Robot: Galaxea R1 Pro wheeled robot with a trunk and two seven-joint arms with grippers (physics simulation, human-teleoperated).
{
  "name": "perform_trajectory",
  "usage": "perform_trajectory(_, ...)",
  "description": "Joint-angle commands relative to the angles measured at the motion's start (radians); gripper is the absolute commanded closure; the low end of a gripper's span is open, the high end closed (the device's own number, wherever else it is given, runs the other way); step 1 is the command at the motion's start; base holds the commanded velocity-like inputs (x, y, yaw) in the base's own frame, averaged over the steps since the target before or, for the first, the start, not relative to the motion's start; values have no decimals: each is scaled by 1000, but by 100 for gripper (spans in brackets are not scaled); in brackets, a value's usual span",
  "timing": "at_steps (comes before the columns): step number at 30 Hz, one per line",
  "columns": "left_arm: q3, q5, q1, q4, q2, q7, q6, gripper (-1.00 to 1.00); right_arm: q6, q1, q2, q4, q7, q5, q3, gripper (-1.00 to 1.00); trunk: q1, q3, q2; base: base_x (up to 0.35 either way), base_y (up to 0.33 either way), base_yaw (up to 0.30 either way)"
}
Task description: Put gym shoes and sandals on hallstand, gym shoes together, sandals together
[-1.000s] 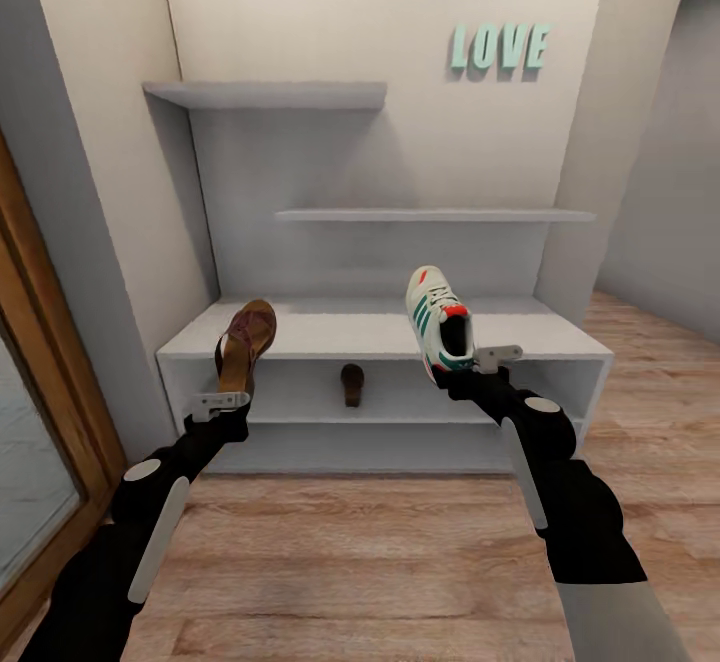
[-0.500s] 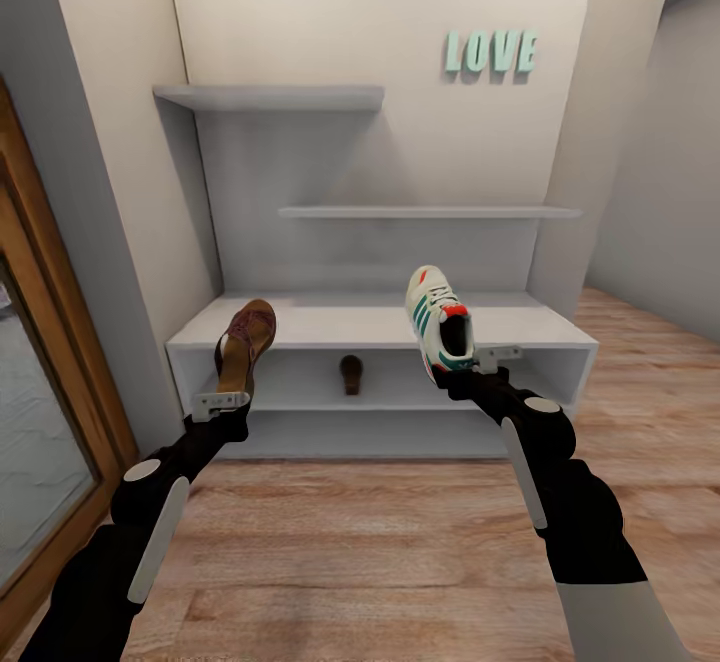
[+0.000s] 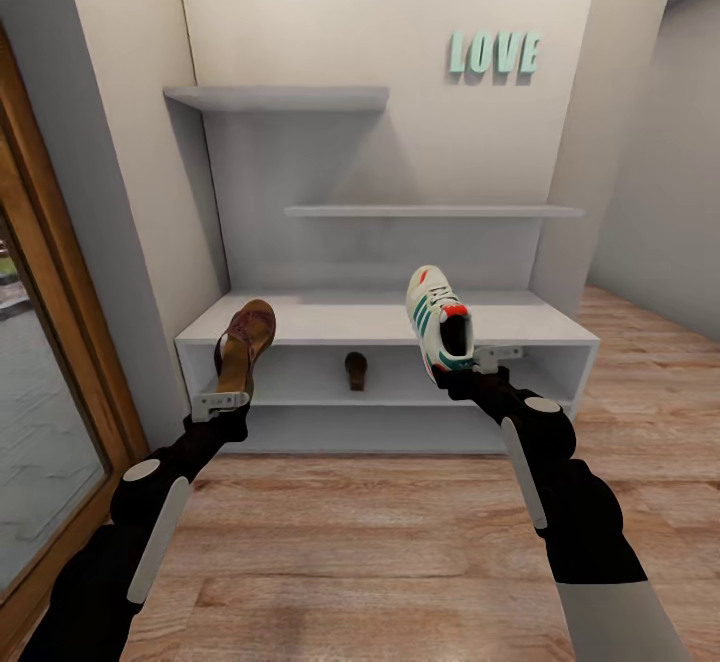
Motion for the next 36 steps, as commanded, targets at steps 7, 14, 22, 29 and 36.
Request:
perform_trajectory(7,0,4,-1,-1,1,-1,5,100,5,-1,0,-1,2,-2,-3,100,0,-1,0,0,0,0)
perform_trajectory(14,-1,5,-1,0,1,-2,4,100,2,-1,-4,0,1,-1,-6,100,0,-1,0,0,0,0)
perform_trajectory(22,-2,5,-1,14,0,-2,4,100,3,-1,-4,-3,-2,0,-11,100,0,-1,0,0,0,0)
perform_trajectory(29,-1,3,-1,77,0,-2,5,100,4,0,-9,-6,2,0,-398,100,0,-1,0,0,0,0)
perform_trajectory(36,0,3,-1,99,0,-2,5,100,6,-1,-61,-2,6,6,-890,100,0,-1,0,0,0,0)
